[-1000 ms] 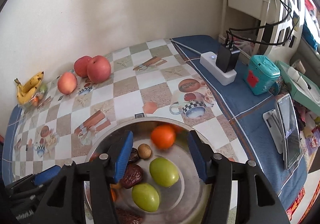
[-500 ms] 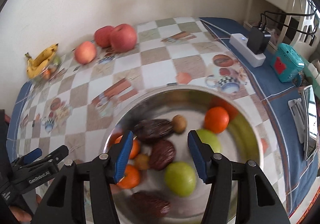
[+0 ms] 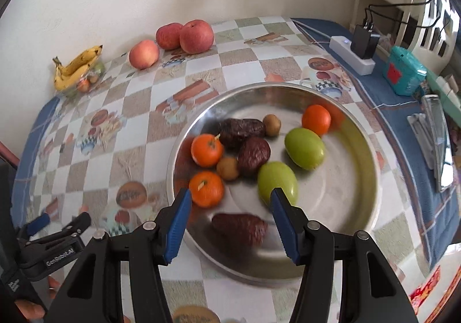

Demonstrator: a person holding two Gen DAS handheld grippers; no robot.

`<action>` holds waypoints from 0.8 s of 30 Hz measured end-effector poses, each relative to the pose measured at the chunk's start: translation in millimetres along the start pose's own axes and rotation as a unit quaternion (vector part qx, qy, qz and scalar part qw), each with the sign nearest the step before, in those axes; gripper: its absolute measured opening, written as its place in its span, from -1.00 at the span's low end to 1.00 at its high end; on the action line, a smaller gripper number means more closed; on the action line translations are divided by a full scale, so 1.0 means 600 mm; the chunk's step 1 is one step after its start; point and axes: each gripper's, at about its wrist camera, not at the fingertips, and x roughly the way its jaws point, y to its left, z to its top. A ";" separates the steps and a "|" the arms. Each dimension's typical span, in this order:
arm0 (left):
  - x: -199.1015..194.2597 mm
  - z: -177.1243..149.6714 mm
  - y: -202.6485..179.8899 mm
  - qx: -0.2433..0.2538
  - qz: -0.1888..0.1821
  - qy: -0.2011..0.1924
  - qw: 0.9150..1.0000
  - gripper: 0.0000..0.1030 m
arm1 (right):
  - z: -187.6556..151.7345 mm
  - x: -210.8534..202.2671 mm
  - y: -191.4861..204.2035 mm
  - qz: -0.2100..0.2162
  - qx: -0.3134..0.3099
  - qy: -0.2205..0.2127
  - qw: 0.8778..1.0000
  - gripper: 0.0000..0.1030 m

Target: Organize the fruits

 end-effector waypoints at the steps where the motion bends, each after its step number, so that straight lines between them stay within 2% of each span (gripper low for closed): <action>1: -0.002 -0.003 0.001 0.001 0.000 0.002 1.000 1.00 | -0.006 -0.004 0.004 -0.003 -0.005 -0.002 1.000 0.13; 5: -0.009 -0.013 -0.004 0.007 -0.010 0.012 1.000 1.00 | -0.015 -0.011 0.016 0.000 -0.018 -0.005 1.000 0.13; 8: -0.010 -0.011 -0.009 0.016 0.012 0.010 1.000 1.00 | -0.013 -0.010 0.023 -0.005 -0.024 -0.008 1.000 0.13; 14: -0.003 -0.009 -0.002 0.010 0.027 0.026 0.999 1.00 | -0.008 0.007 0.020 -0.016 -0.023 0.005 1.000 0.13; 24: -0.006 -0.008 -0.002 0.007 0.018 0.037 0.999 1.00 | -0.011 0.017 0.032 -0.034 -0.043 0.011 0.998 0.13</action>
